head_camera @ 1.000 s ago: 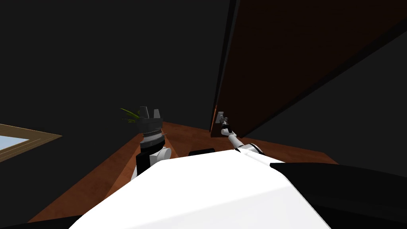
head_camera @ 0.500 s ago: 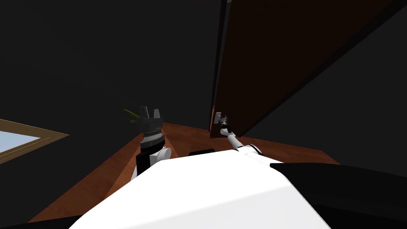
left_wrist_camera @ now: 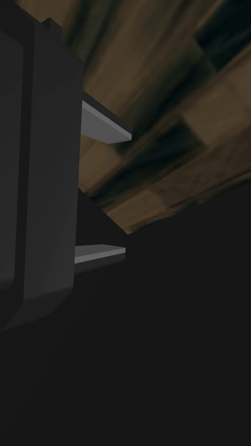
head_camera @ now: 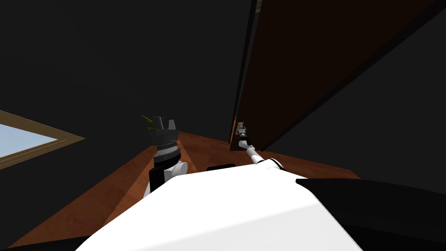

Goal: Pull the door open

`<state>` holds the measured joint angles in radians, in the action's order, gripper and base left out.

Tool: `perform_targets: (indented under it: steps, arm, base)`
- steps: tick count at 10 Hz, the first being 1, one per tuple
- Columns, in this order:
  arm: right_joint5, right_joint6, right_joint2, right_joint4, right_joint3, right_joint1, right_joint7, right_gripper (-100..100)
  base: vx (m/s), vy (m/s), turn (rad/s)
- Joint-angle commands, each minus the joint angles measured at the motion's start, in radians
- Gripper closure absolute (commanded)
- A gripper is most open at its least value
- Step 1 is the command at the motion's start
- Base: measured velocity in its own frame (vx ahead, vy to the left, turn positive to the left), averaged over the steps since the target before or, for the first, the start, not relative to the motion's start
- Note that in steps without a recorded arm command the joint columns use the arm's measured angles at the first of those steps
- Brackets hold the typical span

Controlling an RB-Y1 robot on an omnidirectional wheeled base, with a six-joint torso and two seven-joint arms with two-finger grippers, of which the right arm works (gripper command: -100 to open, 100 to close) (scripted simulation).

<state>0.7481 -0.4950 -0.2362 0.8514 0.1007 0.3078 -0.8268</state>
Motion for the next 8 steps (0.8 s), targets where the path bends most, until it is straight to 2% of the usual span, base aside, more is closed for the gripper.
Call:
perform_targets:
  steps: [1, 6, 7, 8]
  arm:
    - [0.029, 0.008, 0.012, 0.016, 0.005, -0.003, -0.038, -100]
    - [0.118, 0.026, 0.054, 0.057, 0.023, -0.005, -0.149, -100]
    - [0.106, 0.020, 0.050, 0.048, 0.023, -0.005, -0.135, -100]
    - [0.115, 0.018, 0.017, 0.046, 0.017, -0.015, -0.165, -100]
  base:
    - [-0.125, -0.072, 0.030]
    - [-0.109, -0.050, 0.029]
    - [-0.052, -0.016, 0.006]
    - [0.057, 0.021, 0.143]
